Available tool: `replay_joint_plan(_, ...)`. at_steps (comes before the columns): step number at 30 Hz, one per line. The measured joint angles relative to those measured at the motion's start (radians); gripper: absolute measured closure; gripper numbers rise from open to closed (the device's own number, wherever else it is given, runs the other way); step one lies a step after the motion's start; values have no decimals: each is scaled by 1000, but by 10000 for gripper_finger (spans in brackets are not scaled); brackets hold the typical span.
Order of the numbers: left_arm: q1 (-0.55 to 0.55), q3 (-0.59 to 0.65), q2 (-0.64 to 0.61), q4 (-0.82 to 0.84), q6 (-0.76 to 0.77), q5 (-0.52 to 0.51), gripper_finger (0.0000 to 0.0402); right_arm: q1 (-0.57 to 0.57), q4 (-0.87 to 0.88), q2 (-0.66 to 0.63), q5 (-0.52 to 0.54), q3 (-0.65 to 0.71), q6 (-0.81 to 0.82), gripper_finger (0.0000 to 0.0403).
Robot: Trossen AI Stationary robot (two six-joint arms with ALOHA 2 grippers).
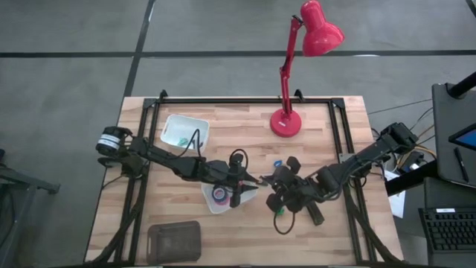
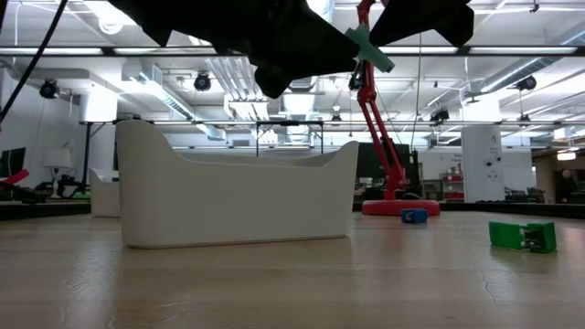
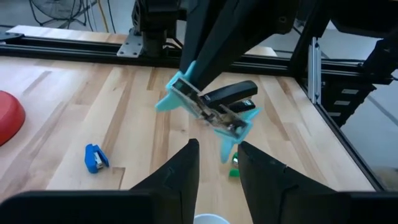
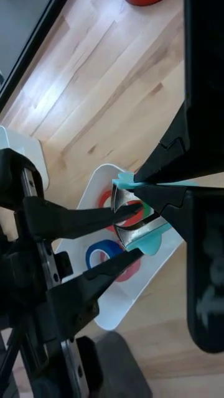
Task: Pick and place Stapler, Stapler remover, tape
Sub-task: Put the light blue staple remover into the top white bin
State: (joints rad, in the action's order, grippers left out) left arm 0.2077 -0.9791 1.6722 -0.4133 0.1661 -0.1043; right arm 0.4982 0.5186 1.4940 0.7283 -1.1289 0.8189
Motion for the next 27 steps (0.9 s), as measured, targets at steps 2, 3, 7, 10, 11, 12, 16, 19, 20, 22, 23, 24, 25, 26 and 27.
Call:
replay_joint_plan(2, 0, 1, 0, 0, 0, 0, 294, -2, -8, 0, 0, 5, -10, 394)
replay_joint_plan(3, 0, 1, 0, 0, 0, 0, 297, -2, -7, 0, -1, 5, -10, 394)
replay_joint_plan(7, 0, 1, 0, 0, 0, 0, 314, -2, -8, 0, -3, 5, -10, 394)
replay_joint_plan(10, 0, 1, 0, 0, -1, 0, 332, -2, -8, 0, -4, 6, -10, 394)
replay_joint_plan(11, 0, 1, 0, 1, -2, 1, 340, -2, -8, 0, -3, 6, -10, 394)
replay_joint_plan(12, 0, 1, 0, 1, -5, 0, 348, -2, -8, 0, -3, 6, -10, 394)
replay_joint_plan(16, 0, 1, 0, 2, -10, 2, 383, -2, -7, 0, -3, 8, -7, 394)
replay_joint_plan(19, 1, 1, 0, 2, -12, 2, 395, -3, -10, 0, -4, 13, -7, 394)
replay_joint_plan(20, 1, 1, 0, 2, -13, 2, 394, -4, -10, 0, -4, 14, -7, 394)
replay_joint_plan(22, 1, 1, 0, 2, -21, 3, 392, -7, -12, 0, -4, 16, -7, 394)
replay_joint_plan(23, 1, 2, 0, 3, -28, 2, 392, -7, -12, 0, -4, 17, -7, 394)
replay_joint_plan(24, 1, 2, 0, 3, -33, 1, 392, -7, -13, 0, -4, 18, -7, 394)
replay_joint_plan(25, 1, 2, 0, 3, -33, 1, 395, -8, -13, 0, -3, 20, -7, 394)
replay_joint_plan(26, 1, 2, 0, 3, -33, 1, 396, -8, -14, 0, 1, 21, -7, 394)
replay_joint_plan(27, 1, 2, 0, 3, -33, 1, 397, -8, -15, 0, 3, 23, -7, 394)
